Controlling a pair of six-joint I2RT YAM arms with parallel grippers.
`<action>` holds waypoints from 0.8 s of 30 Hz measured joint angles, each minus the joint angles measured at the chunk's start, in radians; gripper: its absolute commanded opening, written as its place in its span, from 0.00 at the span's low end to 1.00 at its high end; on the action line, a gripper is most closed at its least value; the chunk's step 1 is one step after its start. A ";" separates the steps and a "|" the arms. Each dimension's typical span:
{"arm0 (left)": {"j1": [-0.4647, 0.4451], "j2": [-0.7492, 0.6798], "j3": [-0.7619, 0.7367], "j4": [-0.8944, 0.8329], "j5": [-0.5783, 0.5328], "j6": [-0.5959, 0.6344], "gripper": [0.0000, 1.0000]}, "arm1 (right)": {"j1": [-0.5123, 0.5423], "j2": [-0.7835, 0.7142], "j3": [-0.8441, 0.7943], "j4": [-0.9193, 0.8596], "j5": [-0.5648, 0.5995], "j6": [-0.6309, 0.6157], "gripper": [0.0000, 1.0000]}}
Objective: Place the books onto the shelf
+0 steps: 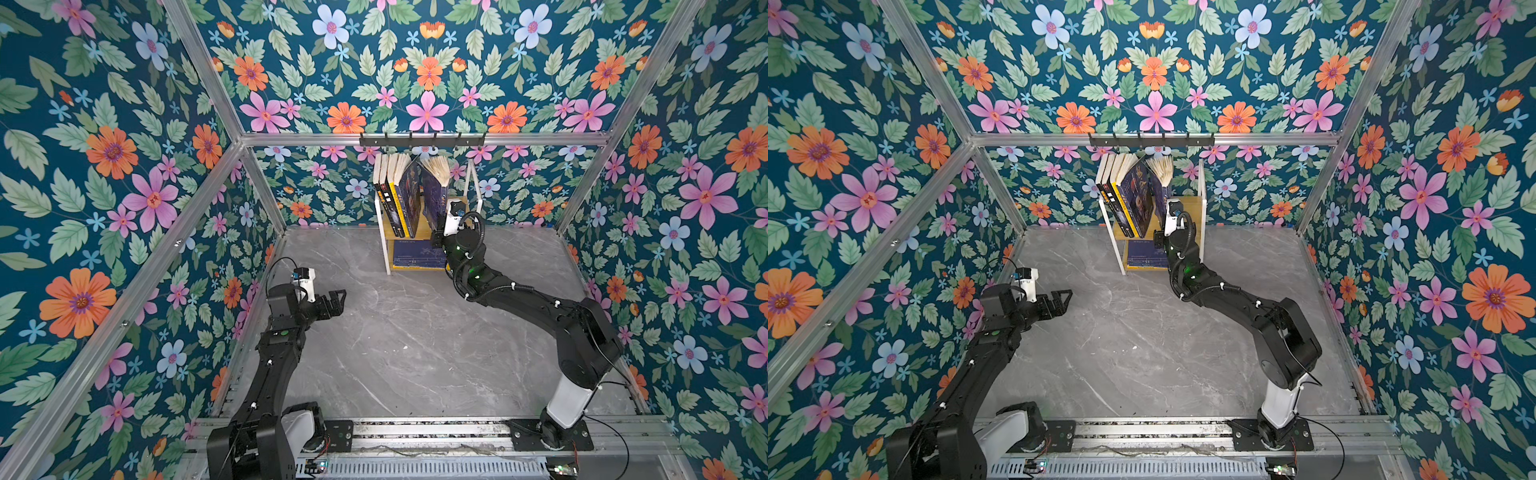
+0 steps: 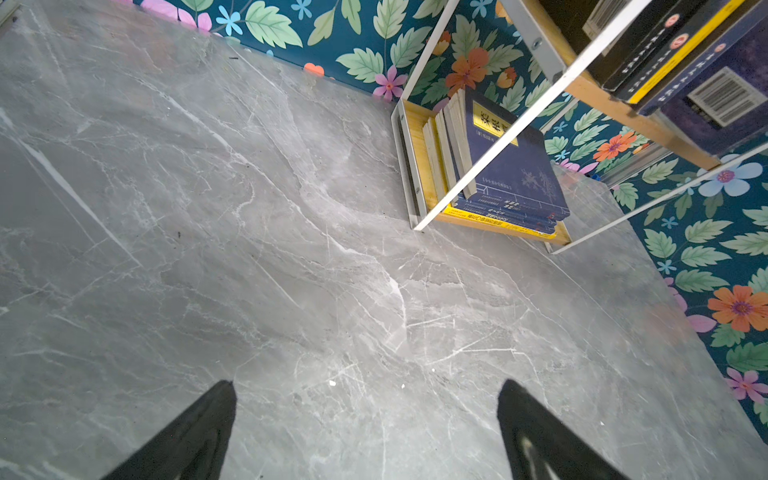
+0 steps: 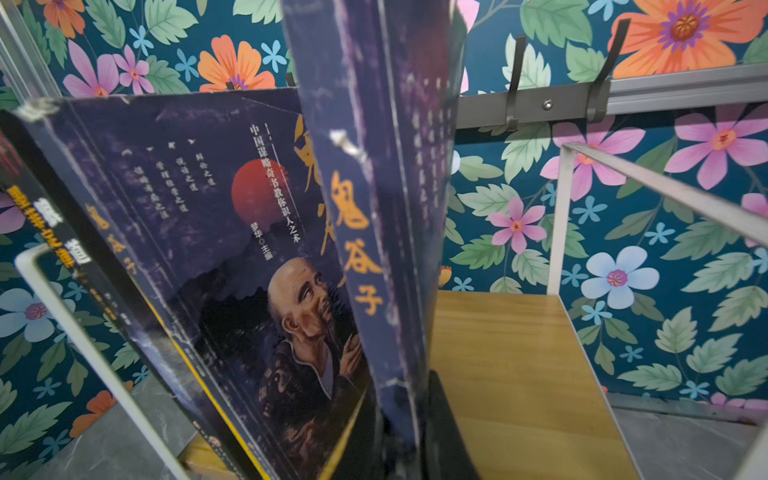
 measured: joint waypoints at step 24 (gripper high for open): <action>-0.008 0.009 0.000 0.002 0.001 0.002 1.00 | -0.001 0.105 0.068 0.071 -0.184 0.025 0.27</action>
